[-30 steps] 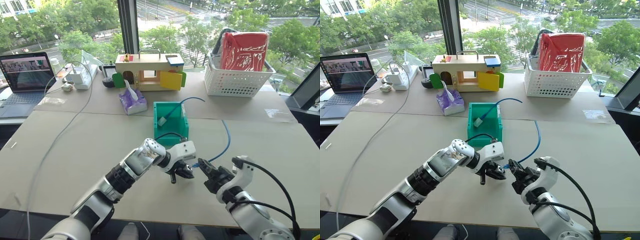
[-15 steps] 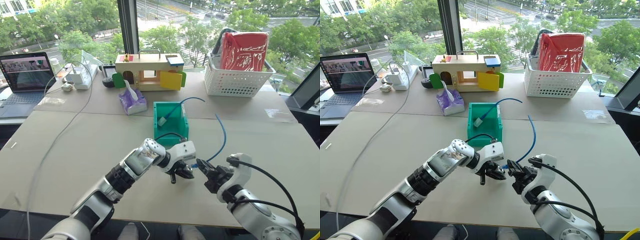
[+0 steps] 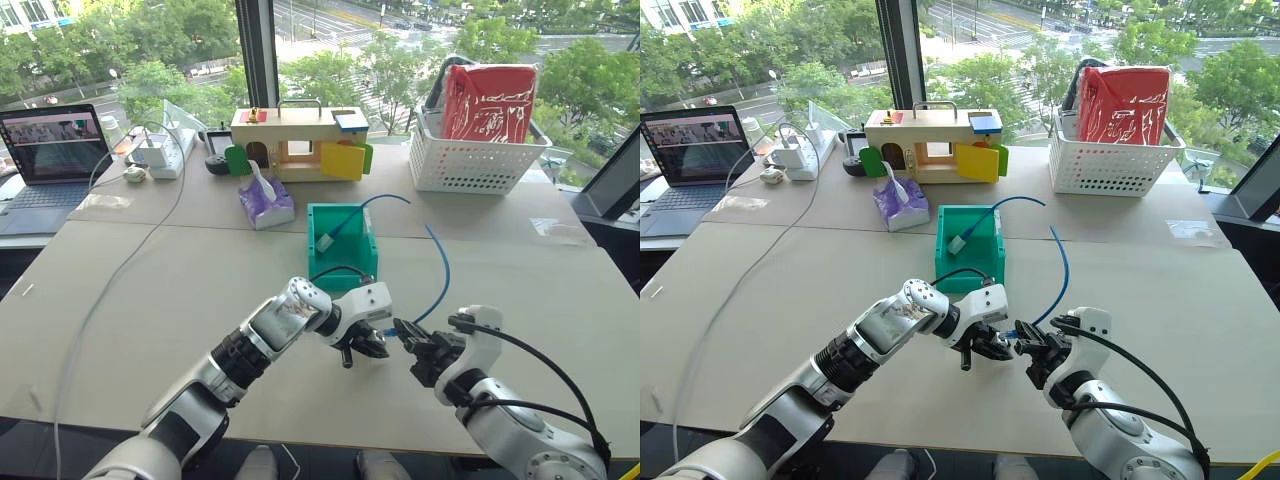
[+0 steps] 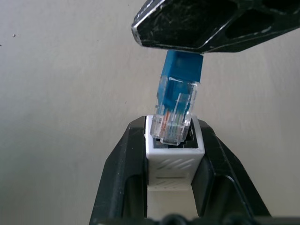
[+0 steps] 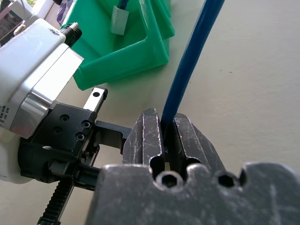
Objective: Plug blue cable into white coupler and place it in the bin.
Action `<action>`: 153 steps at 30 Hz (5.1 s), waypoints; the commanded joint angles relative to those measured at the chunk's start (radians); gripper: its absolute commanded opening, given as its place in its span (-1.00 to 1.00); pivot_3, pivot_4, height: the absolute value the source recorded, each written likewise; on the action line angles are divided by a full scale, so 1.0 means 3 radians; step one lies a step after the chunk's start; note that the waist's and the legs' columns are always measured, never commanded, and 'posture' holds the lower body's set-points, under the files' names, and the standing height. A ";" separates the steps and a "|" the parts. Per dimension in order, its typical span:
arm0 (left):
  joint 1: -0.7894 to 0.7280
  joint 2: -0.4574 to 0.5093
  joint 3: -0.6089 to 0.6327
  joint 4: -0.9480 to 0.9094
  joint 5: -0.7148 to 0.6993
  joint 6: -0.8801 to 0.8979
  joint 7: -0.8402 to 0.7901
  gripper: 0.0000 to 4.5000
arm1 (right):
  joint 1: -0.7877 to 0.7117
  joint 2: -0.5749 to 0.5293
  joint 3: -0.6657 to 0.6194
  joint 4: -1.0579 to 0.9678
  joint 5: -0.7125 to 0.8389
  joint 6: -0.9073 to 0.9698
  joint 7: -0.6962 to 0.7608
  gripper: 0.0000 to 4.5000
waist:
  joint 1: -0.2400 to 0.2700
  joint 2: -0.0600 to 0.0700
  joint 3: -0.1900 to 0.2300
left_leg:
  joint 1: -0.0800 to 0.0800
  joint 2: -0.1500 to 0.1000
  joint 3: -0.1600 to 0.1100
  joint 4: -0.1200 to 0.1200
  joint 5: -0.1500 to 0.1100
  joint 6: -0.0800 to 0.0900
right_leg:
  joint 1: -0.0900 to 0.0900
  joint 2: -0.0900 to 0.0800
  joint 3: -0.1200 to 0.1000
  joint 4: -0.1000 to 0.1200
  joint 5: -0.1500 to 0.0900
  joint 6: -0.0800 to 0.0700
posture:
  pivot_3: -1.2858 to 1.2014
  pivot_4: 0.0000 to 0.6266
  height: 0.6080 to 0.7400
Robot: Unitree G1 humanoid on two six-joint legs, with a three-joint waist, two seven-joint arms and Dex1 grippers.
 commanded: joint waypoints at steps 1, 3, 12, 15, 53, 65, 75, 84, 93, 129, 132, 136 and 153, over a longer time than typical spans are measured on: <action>0.0064 -0.0034 -0.0103 -0.0008 -0.0008 0.0071 -0.0013 -0.69 | -0.0018 -0.0051 0.0009 -0.0129 0.0009 0.0106 -0.0015 -1.00 | 0.0001 0.0000 0.0000 | 0.0000 0.0000 0.0000 0.0000 0.0000 0.0000 | 0.0000 0.0000 0.0000 0.0000 0.0000 0.0000 | 0.03 -0.52 1.00; 0.0066 -0.0038 -0.0101 -0.0007 -0.0009 0.0074 -0.0010 -0.69 | -0.0037 -0.0061 0.0013 -0.0138 0.0022 0.0128 -0.0023 -1.00 | 0.0001 0.0000 0.0000 | 0.0000 0.0000 0.0000 0.0000 0.0000 0.0000 | 0.0000 0.0000 0.0000 0.0000 0.0000 0.0000 | 0.03 -0.52 1.00; 0.0083 -0.0037 -0.0106 -0.0043 -0.0017 0.0104 -0.0006 -0.69 | -0.0112 -0.0098 0.0007 -0.0152 0.0064 0.0218 -0.0041 -1.00 | -0.0001 0.0000 0.0000 | 0.0000 0.0000 0.0000 0.0000 0.0000 0.0000 | 0.0000 0.0000 0.0000 -0.0001 0.0000 0.0000 | 0.03 -0.52 1.00; 0.0085 -0.0037 -0.0104 -0.0041 -0.0020 0.0110 -0.0007 -0.69 | -0.0131 -0.0108 -0.0013 -0.0144 0.0055 0.0234 -0.0056 -1.00 | -0.0001 0.0000 0.0000 | 0.0000 0.0000 0.0000 0.0000 0.0000 0.0000 | 0.0000 0.0000 0.0000 -0.0001 0.0000 0.0000 | 0.03 -0.52 1.00; 0.0096 -0.0048 -0.0108 -0.0033 -0.0014 0.0101 0.0009 -0.69 | -0.0353 -0.0119 0.0104 -0.0280 0.0100 0.0428 -0.0260 -1.00 | 0.0001 0.0000 0.0000 | -0.0001 0.0000 0.0000 0.0000 0.0000 0.0000 | 0.0000 0.0000 0.0000 -0.0003 0.0000 0.0000 | 0.03 -0.52 1.00; 0.0094 -0.0043 -0.0123 -0.0048 0.0003 0.0105 0.0020 -0.69 | -0.0329 -0.0122 0.0054 -0.0267 0.0197 0.0498 -0.0437 -1.00 | 0.0000 -0.0001 -0.0001 | 0.0000 0.0000 0.0000 -0.0001 0.0000 0.0001 | 0.0001 0.0000 0.0000 -0.0004 0.0000 0.0000 | 0.03 -0.52 1.00; 0.0090 -0.0051 -0.0140 -0.0053 0.0012 0.0106 0.0030 -0.69 | -0.0332 -0.0205 0.0028 -0.0291 0.0345 0.0547 -0.0631 -1.00 | 0.0003 -0.0001 -0.0001 | -0.0001 0.0000 0.0000 -0.0001 0.0000 0.0001 | 0.0001 0.0000 0.0000 -0.0005 0.0000 0.0000 | 0.03 -0.52 1.00; 0.0105 -0.0062 -0.0136 -0.0069 0.0001 0.0128 0.0043 -0.69 | -0.0360 -0.0288 0.0035 -0.0297 0.0411 0.0537 -0.0710 -1.00 | 0.0004 -0.0001 -0.0001 | -0.0001 0.0000 0.0000 -0.0001 0.0000 0.0001 | 0.0001 0.0000 0.0000 -0.0005 0.0000 0.0000 | 0.03 -0.52 1.00; 0.0110 -0.0073 -0.0148 -0.0080 0.0008 0.0135 0.0056 -0.69 | -0.0370 -0.0359 0.0094 -0.0292 0.0513 0.0567 -0.0731 -1.00 | 0.0005 -0.0001 -0.0001 | -0.0001 0.0000 0.0000 -0.0001 0.0000 0.0001 | 0.0001 0.0000 0.0000 -0.0005 0.0000 0.0000 | 0.03 -0.52 1.00; -0.0007 0.0037 -0.0385 -0.0252 0.0334 0.0271 0.0320 -0.69 | -0.0336 -0.0449 0.0240 -0.0309 0.0502 0.0584 -0.0852 -1.00 | 0.0004 -0.0020 -0.0049 | 0.0002 0.0000 0.0000 0.0000 0.0000 0.0001 | 0.0006 0.0000 0.0001 -0.0010 0.0000 0.0000 | 0.03 -0.52 1.00; -0.0010 0.0018 -0.0395 -0.0245 0.0325 0.0282 0.0312 -0.69 | -0.0375 -0.0390 0.0264 -0.0300 0.0535 0.0559 -0.0840 -1.00 | 0.0004 -0.0020 -0.0050 | 0.0002 0.0000 0.0000 0.0000 0.0000 0.0001 | 0.0006 0.0000 0.0001 -0.0010 0.0000 0.0000 | 0.03 -0.52 1.00; 0.0000 0.0004 -0.0406 -0.0252 0.0315 0.0297 0.0300 -0.69 | -0.0406 -0.0316 0.0255 -0.0283 0.0627 0.0517 -0.0827 -1.00 | 0.0005 -0.0020 -0.0050 | 0.0001 0.0000 0.0000 0.0000 0.0000 0.0001 | 0.0005 0.0000 0.0001 -0.0010 0.0000 0.0000 | 0.03 -0.52 1.00; 0.0093 0.0004 -0.0352 -0.0380 0.0238 0.0446 0.0324 -0.69 | -0.0175 -0.0203 0.0399 0.0031 0.1089 0.0420 -0.0618 -1.00 | -0.0014 -0.0021 -0.0059 | 0.0005 0.0003 0.0000 -0.0002 -0.0001 0.0001 | 0.0007 0.0001 0.0001 -0.0010 -0.0001 0.0000 | 0.03 -0.52 1.00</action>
